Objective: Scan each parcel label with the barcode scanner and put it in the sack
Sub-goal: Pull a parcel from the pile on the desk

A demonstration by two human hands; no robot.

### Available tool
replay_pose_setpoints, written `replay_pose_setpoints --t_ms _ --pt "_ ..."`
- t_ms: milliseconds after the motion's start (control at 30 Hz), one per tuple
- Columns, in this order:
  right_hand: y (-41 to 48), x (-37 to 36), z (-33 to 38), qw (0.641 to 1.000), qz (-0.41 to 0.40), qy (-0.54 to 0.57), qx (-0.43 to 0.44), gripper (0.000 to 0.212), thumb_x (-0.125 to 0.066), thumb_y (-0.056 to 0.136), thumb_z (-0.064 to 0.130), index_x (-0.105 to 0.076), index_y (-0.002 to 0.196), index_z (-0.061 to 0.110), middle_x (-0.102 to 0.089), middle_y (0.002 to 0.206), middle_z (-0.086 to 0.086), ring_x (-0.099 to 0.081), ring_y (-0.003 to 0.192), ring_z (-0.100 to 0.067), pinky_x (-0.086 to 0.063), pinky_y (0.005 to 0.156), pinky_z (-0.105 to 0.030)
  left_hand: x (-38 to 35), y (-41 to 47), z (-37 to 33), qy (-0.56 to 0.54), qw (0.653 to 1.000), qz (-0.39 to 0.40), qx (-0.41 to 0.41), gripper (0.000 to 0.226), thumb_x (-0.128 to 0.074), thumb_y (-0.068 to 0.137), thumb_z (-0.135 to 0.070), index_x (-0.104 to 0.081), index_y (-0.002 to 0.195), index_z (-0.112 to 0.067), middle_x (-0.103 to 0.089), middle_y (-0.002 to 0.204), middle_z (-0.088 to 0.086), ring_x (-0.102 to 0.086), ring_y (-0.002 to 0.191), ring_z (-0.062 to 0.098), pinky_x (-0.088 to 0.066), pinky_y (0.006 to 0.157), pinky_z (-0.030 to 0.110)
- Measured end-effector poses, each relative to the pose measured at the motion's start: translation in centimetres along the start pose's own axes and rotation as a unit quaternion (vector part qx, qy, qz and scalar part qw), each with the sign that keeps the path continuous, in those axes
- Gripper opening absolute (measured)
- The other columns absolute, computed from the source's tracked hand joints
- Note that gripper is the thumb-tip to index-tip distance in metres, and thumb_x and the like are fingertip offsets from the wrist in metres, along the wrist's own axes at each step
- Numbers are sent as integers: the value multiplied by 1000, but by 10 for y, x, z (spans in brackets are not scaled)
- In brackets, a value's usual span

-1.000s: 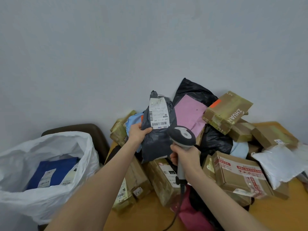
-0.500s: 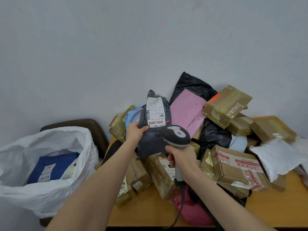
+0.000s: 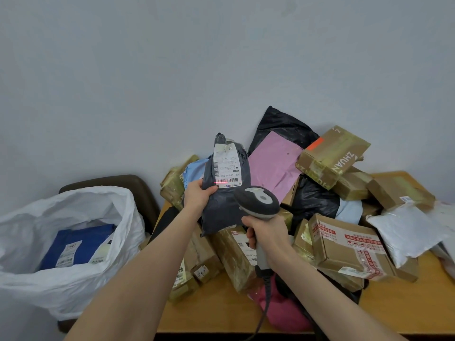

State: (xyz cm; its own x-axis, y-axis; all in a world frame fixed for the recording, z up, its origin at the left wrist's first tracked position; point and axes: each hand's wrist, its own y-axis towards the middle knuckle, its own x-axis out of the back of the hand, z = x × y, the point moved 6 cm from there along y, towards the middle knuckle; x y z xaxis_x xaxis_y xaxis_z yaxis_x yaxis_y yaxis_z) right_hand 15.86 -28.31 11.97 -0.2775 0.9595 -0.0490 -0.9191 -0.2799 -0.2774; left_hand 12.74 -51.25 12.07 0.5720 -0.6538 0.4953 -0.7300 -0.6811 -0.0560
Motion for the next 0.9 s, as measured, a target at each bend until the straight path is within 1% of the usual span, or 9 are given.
replay_pose_setpoints --t_ms 167,233,400,467,533,633,700,800,900 --pt "-3 3 2 1000 5 10 1 11 -68 81 7 -63 73 1 -56 51 -6 -47 42 -16 -43 53 -33 -2 -2 0 -4 1000 -1 2 27 -72 84 -21 -68 109 -10 -70 105 8 -65 97 25 -51 91 49" --pt "-5 3 3 1000 8 20 8 12 -69 82 8 -64 74 1 -58 52 -7 -49 43 -17 -44 53 -33 -2 -3 0 -6 1000 -2 1 27 -72 84 -20 -68 108 -9 -70 105 8 -64 97 26 -51 91 48" --pt "-7 4 5 999 17 38 12 7 -69 84 12 -65 87 7 -67 58 -11 -53 45 -17 -46 53 -32 -4 -5 2 -37 999 3 2 21 -73 83 -16 -69 102 -10 -71 103 9 -65 95 26 -52 90 47" --pt "-7 6 5 998 14 54 5 8 -69 85 10 -64 89 5 -65 56 -10 -52 43 -16 -45 50 -29 -6 -7 1 -69 998 15 5 23 -71 84 -11 -68 106 -5 -70 106 13 -65 94 25 -53 87 42" --pt "-7 8 7 998 13 64 -1 8 -68 85 9 -64 88 2 -63 53 -9 -50 40 -15 -44 46 -27 -7 -8 -1 -90 996 29 1 26 -70 85 -7 -66 110 -1 -69 108 15 -64 92 24 -53 83 37" --pt "-6 10 10 999 12 53 2 12 -67 85 7 -63 76 0 -60 49 -8 -49 39 -16 -42 46 -27 -7 -10 -3 -91 995 35 -3 27 -69 85 -7 -66 112 -1 -69 108 14 -64 93 24 -53 83 36" --pt "-6 10 11 999 11 33 6 14 -67 83 6 -62 71 0 -58 49 -8 -49 40 -16 -42 47 -28 -6 -10 -2 -87 996 31 -2 26 -69 86 -8 -66 111 -2 -69 108 14 -64 95 25 -53 84 38" --pt "-7 8 9 1000 13 18 4 14 -67 82 6 -62 70 1 -57 51 -9 -48 41 -16 -42 49 -30 -5 -10 -2 -66 997 25 -2 26 -70 86 -11 -66 110 -3 -69 107 13 -64 99 27 -53 90 44" --pt "-9 6 6 1000 18 12 1 15 -67 80 7 -62 68 0 -57 52 -10 -47 41 -17 -42 53 -33 -3 -10 -1 -62 998 17 -3 26 -70 85 -12 -66 110 -4 -69 106 12 -65 98 27 -52 91 46"
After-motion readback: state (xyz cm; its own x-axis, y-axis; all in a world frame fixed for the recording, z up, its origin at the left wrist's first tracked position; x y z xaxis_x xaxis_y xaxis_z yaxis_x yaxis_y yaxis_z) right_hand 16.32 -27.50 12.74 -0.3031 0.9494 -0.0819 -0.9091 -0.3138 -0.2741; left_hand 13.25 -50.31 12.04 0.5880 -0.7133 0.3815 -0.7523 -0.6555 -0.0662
